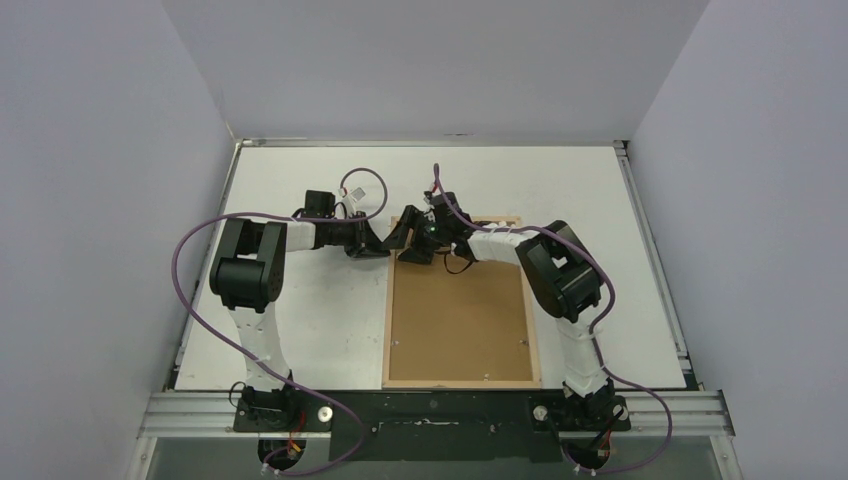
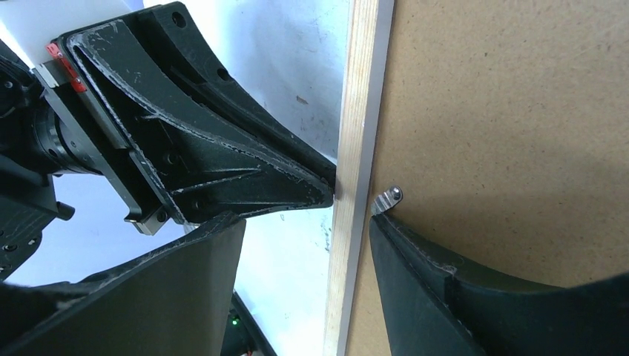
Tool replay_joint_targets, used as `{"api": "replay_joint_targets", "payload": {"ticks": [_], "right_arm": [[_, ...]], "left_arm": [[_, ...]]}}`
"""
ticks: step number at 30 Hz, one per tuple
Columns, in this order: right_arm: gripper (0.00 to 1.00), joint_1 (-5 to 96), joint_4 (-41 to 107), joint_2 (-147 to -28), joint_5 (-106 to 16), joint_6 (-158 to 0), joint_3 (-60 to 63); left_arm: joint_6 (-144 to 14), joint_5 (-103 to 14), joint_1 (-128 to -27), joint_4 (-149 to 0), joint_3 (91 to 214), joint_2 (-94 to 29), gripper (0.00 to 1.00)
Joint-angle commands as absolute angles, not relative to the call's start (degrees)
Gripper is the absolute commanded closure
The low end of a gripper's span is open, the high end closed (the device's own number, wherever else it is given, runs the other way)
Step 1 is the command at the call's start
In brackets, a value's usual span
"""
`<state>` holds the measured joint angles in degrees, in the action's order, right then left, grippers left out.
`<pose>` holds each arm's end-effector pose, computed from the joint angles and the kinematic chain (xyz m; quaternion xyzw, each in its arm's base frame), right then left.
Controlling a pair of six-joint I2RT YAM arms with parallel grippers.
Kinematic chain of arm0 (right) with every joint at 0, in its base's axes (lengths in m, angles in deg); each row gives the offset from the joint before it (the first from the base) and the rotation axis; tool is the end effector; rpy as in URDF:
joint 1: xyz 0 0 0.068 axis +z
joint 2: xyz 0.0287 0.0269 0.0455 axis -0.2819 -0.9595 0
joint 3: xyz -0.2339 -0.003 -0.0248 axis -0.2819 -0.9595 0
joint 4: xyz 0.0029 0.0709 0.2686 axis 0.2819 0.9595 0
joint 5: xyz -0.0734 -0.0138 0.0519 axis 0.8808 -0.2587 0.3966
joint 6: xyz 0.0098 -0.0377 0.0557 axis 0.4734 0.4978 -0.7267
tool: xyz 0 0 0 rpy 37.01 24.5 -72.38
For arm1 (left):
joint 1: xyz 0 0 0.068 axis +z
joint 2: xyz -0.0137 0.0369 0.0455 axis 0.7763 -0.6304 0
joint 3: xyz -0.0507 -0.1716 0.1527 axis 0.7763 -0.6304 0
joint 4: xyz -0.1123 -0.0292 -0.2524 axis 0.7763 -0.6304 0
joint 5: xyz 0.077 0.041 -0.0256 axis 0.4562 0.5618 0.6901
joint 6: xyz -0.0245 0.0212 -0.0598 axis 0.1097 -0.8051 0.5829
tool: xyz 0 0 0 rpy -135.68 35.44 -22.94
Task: Put the photo into the frame
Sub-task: Install the photo frame at the center of the board.
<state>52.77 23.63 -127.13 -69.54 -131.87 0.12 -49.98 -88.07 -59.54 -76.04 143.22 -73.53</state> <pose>0.3498 0.2936 0.0858 0.0529 0.8686 0.4818 0.1034 0.3784 -0.1008 0.0541 0.0063 0.8639 -0.4806 0.1502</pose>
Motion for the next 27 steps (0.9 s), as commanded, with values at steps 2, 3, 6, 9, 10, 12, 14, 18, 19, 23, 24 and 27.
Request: {"api": "replay_joint_targets", "payload": {"ticks": [2, 3, 6, 9, 10, 12, 14, 18, 19, 23, 24, 27], "right_arm": [[0.36, 53.08, 21.97, -129.75, -68.31, -132.2, 2.56], [0.36, 53.08, 21.81, -129.9, -68.32, -132.24, 2.74], [0.36, 53.03, 21.68, -130.04, -68.12, -132.17, 3.3], [0.36, 53.1, 21.81, -130.28, -67.61, -131.98, 3.88], [0.37, 53.1, 21.77, -130.37, -67.57, -131.91, 4.13], [0.37, 53.07, 21.73, -130.39, -67.32, -131.89, 4.56], [0.37, 53.04, 21.25, -130.39, -67.05, -131.97, 4.65], [0.37, 53.05, 19.51, -129.91, -66.79, -132.27, 4.93], [0.36, 53.1, 18.95, -129.78, -66.79, -132.39, 5.0], [0.36, 53.1, 18.34, -128.47, -67.45, -132.41, 5.41], [0.35, 53.05, 18.5, -127.65, -67.51, -132.16, 5.32], [0.33, 52.87, 20.97, -124.6, -68.35, -130.56, 5.29]], "left_arm": [[-50.4, -89.87, -59.27, -73.79, 143.31, -73.46, 0.91], [-50.45, -89.87, -59.27, -73.78, 143.23, -73.47, 0.91], [-50.41, -89.95, -59.31, -73.85, 143.29, -73.53, 0.91], [-50.37, -90.01, -59.51, -73.81, 143.28, -73.71, 0.91], [-50.32, -90.04, -59.65, -73.78, 143.36, -73.8, 0.92], [-50.3, -90.13, -59.85, -73.85, 143.31, -73.85, 0.92], [-50.32, -90.18, -59.97, -73.83, 143.19, -73.85, 0.92], [-50.32, -90.13, -59.95, -73.9, 143.07, -73.59, 0.92], [-50.43, -90.16, -59.97, -74.03, 143.15, -73.56, 0.93], [-50.5, -90.29, -59.52, -75.23, 143.92, -72.98, 0.92], [-50.44, -90.39, -59.27, -75.63, 144.12, -72.71, 0.92], [-50.71, -90.31, -58.03, -76.73, 145.35, -71.97, 0.9]]}}
